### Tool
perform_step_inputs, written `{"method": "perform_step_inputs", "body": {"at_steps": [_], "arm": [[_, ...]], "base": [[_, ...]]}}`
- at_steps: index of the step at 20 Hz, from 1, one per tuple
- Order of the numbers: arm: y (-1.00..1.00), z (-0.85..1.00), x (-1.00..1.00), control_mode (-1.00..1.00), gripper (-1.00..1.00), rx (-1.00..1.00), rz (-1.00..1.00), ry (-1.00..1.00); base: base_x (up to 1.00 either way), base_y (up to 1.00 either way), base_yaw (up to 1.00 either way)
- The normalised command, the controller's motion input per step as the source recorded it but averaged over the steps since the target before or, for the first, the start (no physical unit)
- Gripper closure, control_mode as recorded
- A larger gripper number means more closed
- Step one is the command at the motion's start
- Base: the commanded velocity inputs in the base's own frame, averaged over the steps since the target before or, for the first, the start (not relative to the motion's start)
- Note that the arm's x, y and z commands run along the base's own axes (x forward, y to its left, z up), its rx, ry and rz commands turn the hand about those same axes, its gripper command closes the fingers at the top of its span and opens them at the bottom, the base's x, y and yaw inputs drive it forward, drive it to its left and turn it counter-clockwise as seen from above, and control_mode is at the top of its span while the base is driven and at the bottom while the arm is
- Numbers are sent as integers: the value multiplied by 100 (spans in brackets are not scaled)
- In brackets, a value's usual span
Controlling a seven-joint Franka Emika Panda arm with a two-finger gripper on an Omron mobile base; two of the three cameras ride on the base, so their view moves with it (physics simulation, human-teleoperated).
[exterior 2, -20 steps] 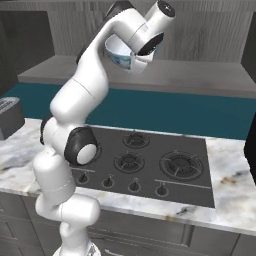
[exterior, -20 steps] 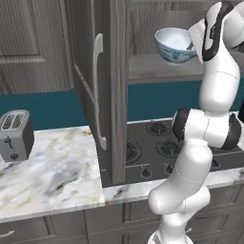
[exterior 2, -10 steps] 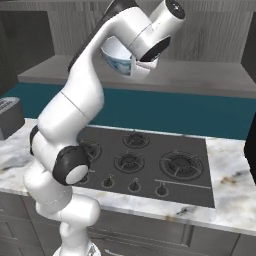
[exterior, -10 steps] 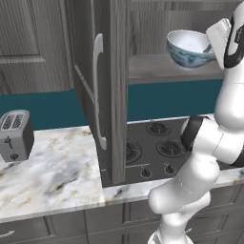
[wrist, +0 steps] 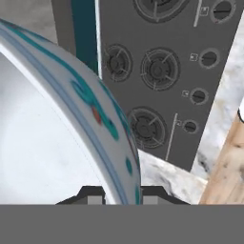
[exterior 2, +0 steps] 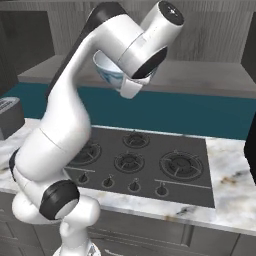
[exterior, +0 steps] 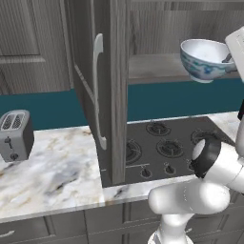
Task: Pick up the bowls from the cabinet and place each bowl in front of a stool on the dining counter.
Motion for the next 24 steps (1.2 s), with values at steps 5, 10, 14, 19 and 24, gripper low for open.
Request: {"method": "perform_step_inputs", "body": {"at_steps": [5,10,14,19,24], "arm": [[27,-3,-100,-100,100,0,-11,10],[37,-23,-98,-100,100,0,-4,18],[46,-28,-64,-100,100,0,-3,14],[40,-13,-33,-100,100,0,0,12],[20,0,-14,100,100,0,0,11]], "base": [[0,0,0],[0,0,0],[0,0,0],[0,0,0],[-8,2,0]]}}
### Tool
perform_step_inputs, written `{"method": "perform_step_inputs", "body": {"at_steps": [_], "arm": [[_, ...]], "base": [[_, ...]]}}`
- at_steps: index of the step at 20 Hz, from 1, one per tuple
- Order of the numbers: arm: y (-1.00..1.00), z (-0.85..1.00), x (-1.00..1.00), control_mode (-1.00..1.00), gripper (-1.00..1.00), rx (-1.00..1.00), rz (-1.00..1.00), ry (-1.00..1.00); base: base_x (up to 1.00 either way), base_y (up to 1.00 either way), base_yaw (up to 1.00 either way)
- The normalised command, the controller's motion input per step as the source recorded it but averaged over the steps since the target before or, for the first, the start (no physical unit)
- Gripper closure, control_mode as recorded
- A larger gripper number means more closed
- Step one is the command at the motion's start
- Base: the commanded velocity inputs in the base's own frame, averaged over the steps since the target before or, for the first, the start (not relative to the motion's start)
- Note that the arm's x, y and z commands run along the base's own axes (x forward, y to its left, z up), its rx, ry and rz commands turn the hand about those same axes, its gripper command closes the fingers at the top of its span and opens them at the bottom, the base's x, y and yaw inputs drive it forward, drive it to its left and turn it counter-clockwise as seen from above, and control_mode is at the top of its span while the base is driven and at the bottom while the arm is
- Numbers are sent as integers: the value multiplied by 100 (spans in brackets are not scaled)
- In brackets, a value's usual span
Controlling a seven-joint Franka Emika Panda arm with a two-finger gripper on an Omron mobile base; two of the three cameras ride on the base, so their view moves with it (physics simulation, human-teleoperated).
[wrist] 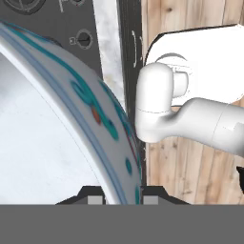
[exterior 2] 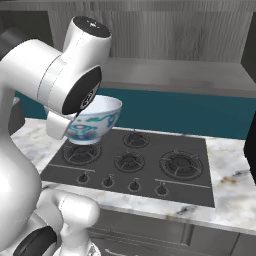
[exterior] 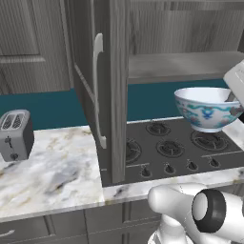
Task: Pick up the bowls from the cabinet and place each bowl in front of a stool on the dining counter.
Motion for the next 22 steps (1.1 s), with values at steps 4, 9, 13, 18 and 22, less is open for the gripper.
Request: {"method": "perform_step_inputs", "body": {"at_steps": [4,9,13,18,22], "arm": [[0,0,0,100,100,0,0,0],[0,0,0,100,100,0,0,0],[0,0,0,100,100,0,0,0],[0,0,0,100,100,0,0,0],[0,0,0,100,100,0,0,0]], "base": [[-92,-6,-8],[-100,-26,-35],[-99,4,-77],[-51,5,-98],[-29,0,-100]]}}
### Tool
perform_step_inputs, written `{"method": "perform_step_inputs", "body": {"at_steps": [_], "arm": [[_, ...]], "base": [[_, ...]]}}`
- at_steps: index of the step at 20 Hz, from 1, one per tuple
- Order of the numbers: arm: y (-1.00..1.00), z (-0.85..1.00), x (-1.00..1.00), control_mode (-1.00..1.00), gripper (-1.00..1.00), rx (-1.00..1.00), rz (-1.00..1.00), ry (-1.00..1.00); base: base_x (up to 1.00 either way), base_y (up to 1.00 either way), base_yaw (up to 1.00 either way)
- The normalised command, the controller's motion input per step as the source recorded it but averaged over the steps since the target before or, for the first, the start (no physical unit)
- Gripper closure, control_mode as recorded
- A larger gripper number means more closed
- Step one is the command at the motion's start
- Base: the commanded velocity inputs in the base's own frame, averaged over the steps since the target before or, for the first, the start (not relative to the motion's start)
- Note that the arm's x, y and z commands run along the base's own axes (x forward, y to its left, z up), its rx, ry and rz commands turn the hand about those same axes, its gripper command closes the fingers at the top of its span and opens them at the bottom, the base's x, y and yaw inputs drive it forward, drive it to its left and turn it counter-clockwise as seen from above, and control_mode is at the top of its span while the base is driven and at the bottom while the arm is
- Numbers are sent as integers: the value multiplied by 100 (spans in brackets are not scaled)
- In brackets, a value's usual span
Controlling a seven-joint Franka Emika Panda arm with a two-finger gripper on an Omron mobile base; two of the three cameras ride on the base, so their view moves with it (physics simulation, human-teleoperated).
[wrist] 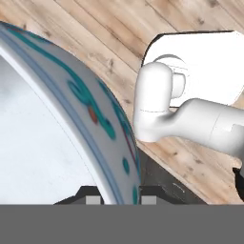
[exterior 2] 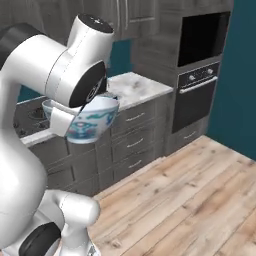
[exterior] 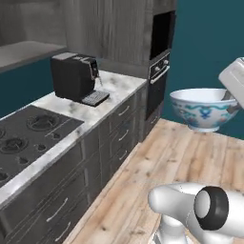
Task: Pick up the bowls from the cabinet and place each bowl in front of a stool on the dining counter.
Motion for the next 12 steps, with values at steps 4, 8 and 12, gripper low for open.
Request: {"method": "perform_step_inputs", "body": {"at_steps": [4,8,12], "arm": [[0,0,0,100,100,0,0,0],[0,0,0,100,100,0,0,0],[0,0,0,100,100,0,0,0]], "base": [[-9,0,-100],[-1,0,-100],[39,-7,-76]]}}
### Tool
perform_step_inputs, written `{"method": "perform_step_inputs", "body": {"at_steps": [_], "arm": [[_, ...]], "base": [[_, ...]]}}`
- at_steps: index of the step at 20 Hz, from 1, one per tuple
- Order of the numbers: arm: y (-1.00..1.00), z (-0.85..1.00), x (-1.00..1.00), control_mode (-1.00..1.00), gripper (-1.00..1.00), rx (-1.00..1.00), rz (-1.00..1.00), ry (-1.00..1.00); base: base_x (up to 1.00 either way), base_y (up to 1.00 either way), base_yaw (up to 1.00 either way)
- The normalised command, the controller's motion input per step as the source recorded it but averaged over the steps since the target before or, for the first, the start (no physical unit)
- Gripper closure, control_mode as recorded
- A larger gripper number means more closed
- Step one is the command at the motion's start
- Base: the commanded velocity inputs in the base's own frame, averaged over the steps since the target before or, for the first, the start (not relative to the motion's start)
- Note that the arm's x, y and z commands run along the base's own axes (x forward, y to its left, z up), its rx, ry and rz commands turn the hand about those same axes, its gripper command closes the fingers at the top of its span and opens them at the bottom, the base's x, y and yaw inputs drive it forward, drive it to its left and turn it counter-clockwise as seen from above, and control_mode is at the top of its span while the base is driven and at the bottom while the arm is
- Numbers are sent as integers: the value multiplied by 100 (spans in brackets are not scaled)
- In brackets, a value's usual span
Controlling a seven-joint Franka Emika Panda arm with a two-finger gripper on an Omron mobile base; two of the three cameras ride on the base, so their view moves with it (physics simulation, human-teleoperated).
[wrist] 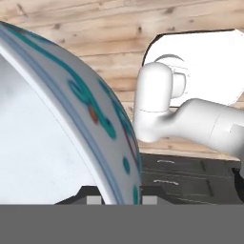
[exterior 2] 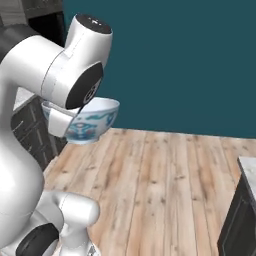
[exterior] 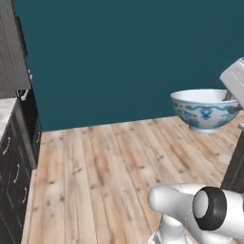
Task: Pick up the bowls from the cabinet and place each bowl in front of a stool on the dining counter.
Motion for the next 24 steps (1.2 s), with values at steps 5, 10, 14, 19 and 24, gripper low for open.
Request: {"method": "perform_step_inputs", "body": {"at_steps": [5,10,14,19,24], "arm": [[0,0,0,100,100,0,0,0],[0,0,0,100,100,0,0,0],[0,0,0,100,100,0,0,0],[0,0,0,100,100,0,0,0],[0,0,0,100,100,0,0,0]], "base": [[96,-17,-40],[100,-13,-17],[100,-4,-12],[88,1,-46],[34,14,-81]]}}
